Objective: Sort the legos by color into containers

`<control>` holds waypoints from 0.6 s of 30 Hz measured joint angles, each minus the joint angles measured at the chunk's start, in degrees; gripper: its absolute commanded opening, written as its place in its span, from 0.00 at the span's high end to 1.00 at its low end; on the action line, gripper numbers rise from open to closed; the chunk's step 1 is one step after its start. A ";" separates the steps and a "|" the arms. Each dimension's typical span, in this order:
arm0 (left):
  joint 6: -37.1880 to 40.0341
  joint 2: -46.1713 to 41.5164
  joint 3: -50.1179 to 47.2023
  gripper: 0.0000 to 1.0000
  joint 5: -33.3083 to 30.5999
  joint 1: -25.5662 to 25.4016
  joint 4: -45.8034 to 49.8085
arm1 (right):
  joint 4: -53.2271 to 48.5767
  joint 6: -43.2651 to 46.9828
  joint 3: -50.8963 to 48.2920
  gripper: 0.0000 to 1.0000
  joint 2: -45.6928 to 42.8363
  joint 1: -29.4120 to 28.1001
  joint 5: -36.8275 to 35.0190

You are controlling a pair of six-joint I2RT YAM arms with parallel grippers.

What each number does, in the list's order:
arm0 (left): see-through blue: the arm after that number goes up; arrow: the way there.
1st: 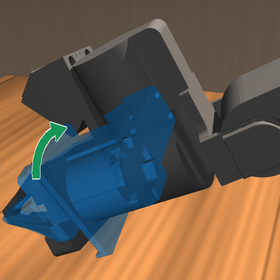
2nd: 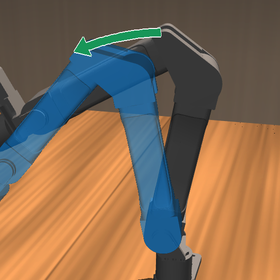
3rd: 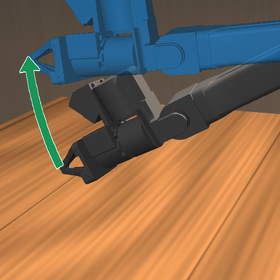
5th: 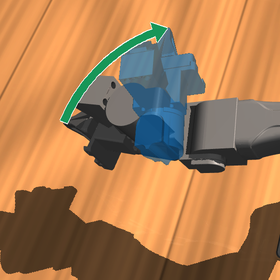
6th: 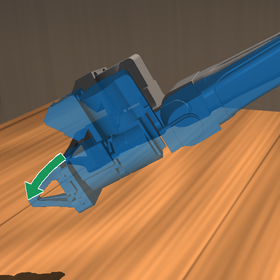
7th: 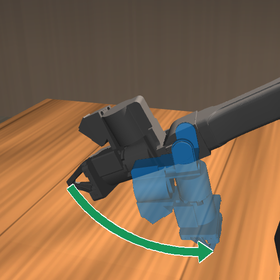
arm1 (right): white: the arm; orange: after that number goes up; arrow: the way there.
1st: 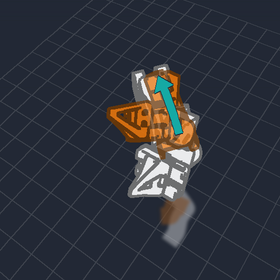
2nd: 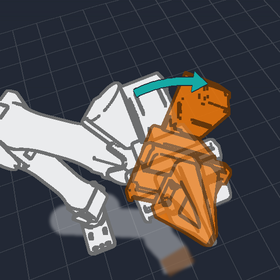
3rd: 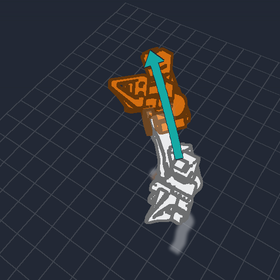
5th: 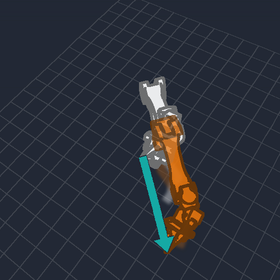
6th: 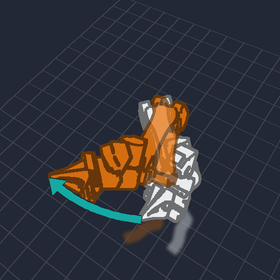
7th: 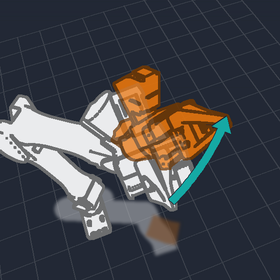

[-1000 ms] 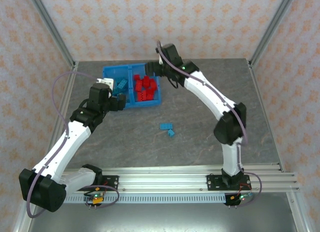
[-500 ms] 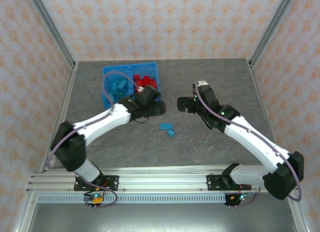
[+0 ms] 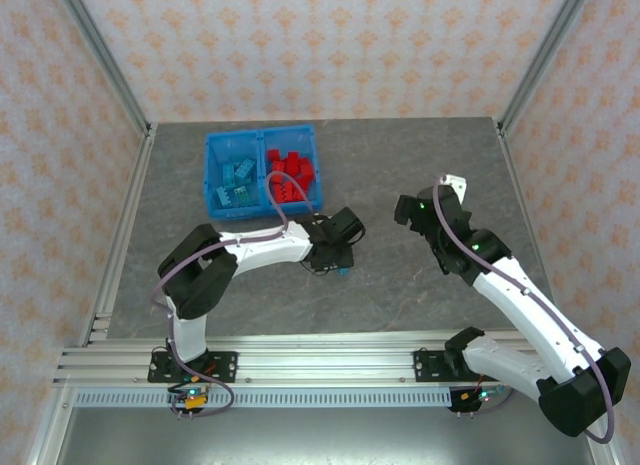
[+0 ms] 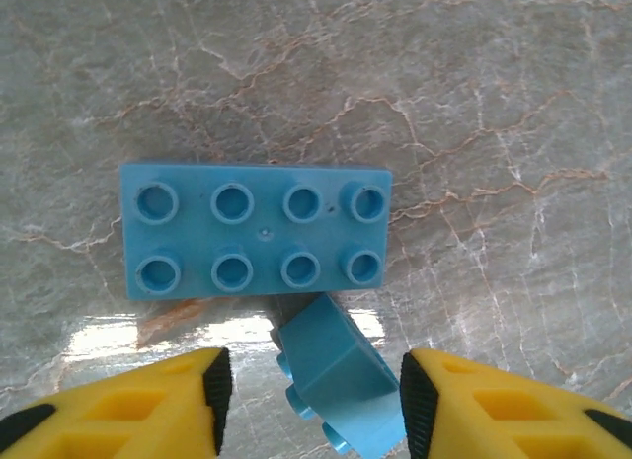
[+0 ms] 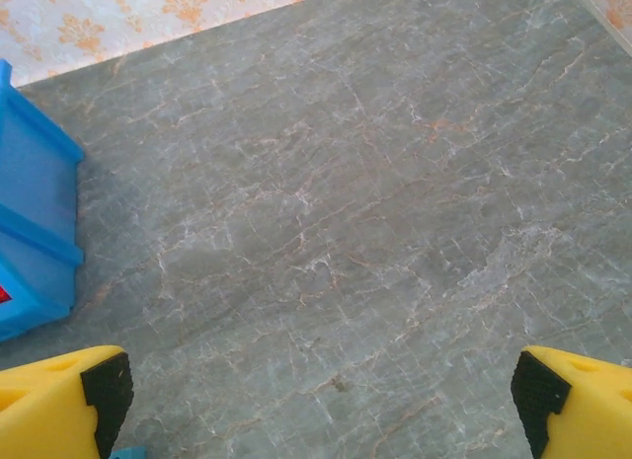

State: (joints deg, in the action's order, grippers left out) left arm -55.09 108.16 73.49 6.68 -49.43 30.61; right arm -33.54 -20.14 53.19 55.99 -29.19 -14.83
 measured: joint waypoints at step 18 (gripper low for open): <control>2.64 2.12 0.17 0.71 1.81 0.02 -1.22 | -14.43 0.02 2.40 0.01 0.44 0.00 12.87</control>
State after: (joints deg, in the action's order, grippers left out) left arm -52.45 110.28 73.67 8.49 -49.41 29.39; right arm -47.97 -20.12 55.59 56.42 -29.19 -1.96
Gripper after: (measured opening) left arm 0.282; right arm 0.993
